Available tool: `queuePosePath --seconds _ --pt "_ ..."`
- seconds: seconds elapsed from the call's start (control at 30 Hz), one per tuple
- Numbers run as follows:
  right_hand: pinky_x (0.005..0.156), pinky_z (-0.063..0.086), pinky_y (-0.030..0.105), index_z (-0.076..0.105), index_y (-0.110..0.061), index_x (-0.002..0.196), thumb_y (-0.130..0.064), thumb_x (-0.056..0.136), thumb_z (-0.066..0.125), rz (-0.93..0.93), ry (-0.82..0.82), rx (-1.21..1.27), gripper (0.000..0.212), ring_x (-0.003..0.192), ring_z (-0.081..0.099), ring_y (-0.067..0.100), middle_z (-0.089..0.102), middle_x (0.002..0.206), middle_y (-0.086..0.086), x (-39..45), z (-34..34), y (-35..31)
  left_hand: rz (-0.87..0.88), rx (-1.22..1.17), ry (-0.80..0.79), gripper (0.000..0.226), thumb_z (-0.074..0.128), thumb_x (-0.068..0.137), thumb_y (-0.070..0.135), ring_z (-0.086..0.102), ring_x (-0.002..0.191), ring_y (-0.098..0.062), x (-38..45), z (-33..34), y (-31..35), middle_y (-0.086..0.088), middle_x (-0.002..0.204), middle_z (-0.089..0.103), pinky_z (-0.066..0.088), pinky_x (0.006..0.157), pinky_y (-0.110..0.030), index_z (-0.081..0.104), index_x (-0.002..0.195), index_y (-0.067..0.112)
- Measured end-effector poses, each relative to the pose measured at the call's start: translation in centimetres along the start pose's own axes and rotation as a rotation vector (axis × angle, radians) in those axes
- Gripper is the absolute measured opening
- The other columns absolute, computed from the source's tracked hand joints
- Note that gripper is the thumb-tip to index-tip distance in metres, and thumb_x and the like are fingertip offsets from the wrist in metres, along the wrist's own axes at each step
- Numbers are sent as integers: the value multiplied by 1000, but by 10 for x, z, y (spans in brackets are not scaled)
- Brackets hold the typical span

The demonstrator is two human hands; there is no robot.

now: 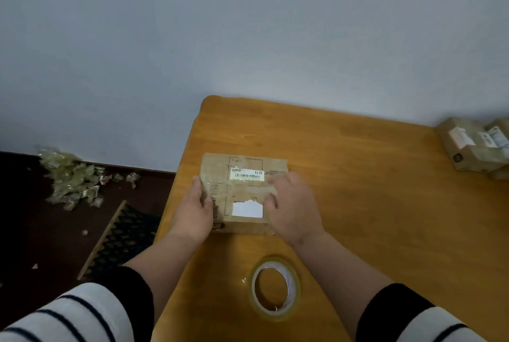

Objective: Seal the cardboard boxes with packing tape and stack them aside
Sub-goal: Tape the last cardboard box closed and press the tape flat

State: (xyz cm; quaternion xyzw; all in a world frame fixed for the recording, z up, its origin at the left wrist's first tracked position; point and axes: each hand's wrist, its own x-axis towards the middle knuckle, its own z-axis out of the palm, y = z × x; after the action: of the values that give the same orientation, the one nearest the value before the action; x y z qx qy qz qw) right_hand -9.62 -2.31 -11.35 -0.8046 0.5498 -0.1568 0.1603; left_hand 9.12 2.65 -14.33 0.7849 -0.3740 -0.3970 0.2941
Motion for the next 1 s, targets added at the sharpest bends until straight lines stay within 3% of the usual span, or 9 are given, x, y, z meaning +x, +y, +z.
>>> queuePosePath --seconds 0.07,0.13,0.23,0.37,0.47,0.53,0.7,0.87,1.0 --pt "112 32 35 25 -8 153 -23 100 40 199 -232 19 56 141 29 25 20 160 7 6 5 13 -18 11 15 57 40 104 24 53 88 -2 5 1 0 2 140 52 49 69 -21 17 155 35" --pt "110 27 28 1 -11 157 -25 104 33 289 -396 158 63 149 15 23 -10 165 -1 7 13 20 -27 -40 49 53 43 103 25 52 84 -1 9 0 -1 1 137 55 48 66 -21 26 153 35" --pt "115 30 36 4 -17 157 -21 100 46 401 -277 396 71 143 30 24 10 164 1 12 22 27 -106 -192 31 50 42 103 34 54 120 -22 19 2 0 -2 144 49 51 96 -45 28 151 34" --pt "99 50 44 19 -13 149 -24 95 56 579 -271 607 66 125 52 25 46 143 9 21 28 32 -194 -318 -119 40 35 105 37 58 92 -12 27 9 7 6 112 61 46 76 -32 34 145 35" --pt "64 54 22 24 -23 140 -26 99 54 701 -259 789 51 96 60 11 58 114 -4 25 25 30 -260 -338 -117 53 36 102 51 57 114 -24 36 8 3 0 127 58 44 101 -45 29 151 33" --pt "77 58 32 27 -22 142 -27 99 53 769 -274 838 51 100 61 17 58 116 -2 29 24 30 -346 -397 -127 56 37 99 57 53 123 -31 41 9 0 -6 135 56 37 110 -52 34 148 30" --pt "58 53 24 47 -29 107 -20 101 51 756 -308 895 12 84 64 12 63 101 -2 35 17 31 -378 -410 -123 39 40 99 55 66 96 -27 47 8 11 -8 99 69 48 99 -49 60 107 23" --pt "66 56 29 50 -32 118 -24 97 57 692 -280 909 23 90 68 14 67 107 -5 38 -6 45 -308 -473 -28 31 42 100 50 63 89 -22 45 18 35 -4 96 65 50 70 -36 57 107 25" --pt "58 53 21 57 -36 121 -26 93 64 641 -208 929 31 86 70 8 71 103 -11 36 -40 73 -259 -487 35 31 43 100 50 58 95 -25 36 43 62 -4 102 56 50 77 -41 39 117 25"
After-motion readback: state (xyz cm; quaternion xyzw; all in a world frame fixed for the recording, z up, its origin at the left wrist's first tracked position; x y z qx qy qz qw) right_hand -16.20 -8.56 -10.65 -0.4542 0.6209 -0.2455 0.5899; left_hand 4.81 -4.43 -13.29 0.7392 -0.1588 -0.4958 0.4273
